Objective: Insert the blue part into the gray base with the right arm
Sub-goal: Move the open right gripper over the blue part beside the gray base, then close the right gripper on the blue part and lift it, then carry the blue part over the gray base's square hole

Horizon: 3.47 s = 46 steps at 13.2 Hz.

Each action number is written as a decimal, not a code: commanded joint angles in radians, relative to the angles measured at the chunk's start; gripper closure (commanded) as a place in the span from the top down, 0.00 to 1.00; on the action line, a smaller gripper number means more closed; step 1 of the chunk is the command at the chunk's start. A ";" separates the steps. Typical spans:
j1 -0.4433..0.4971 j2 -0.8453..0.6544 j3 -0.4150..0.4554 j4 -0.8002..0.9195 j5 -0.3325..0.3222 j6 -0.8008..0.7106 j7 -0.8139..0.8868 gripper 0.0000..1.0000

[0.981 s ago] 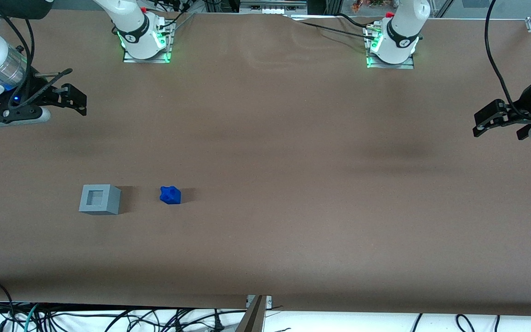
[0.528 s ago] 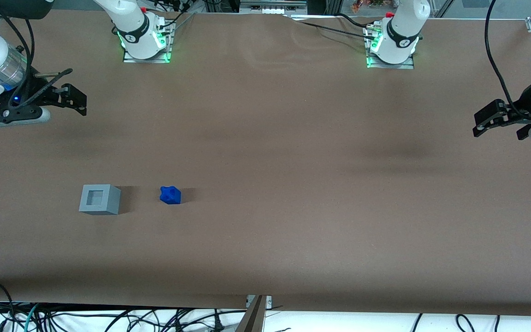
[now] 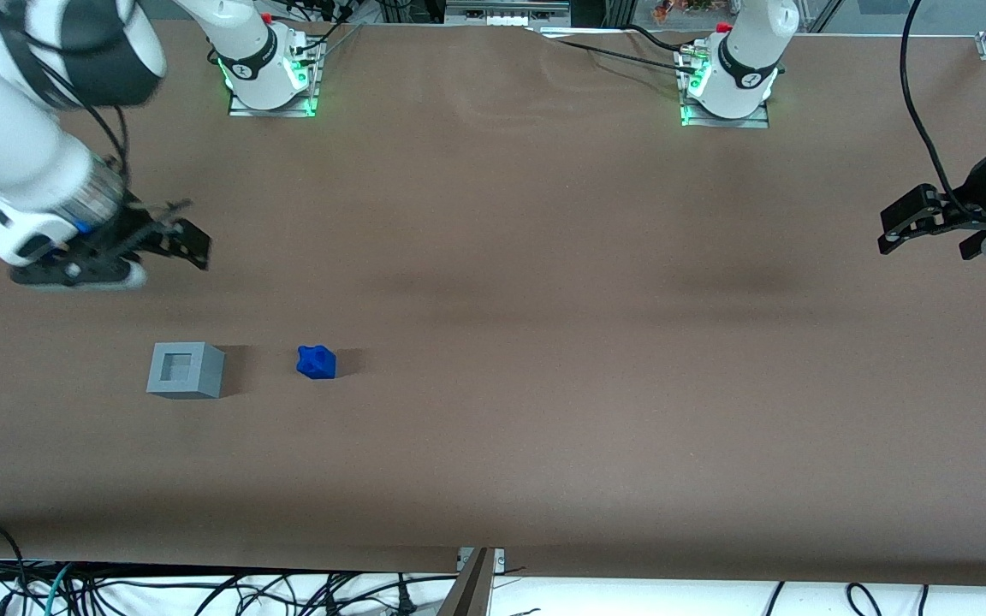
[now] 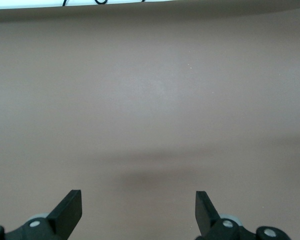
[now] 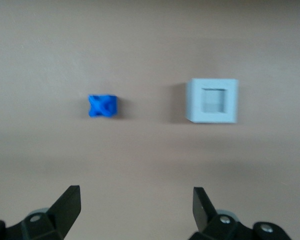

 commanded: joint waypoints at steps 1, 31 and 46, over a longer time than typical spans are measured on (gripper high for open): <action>0.004 0.145 0.053 0.020 -0.003 0.159 0.145 0.99; 0.061 0.336 -0.001 -0.041 -0.160 0.398 0.124 0.02; -0.028 0.291 -0.228 0.046 0.055 0.221 -0.547 0.03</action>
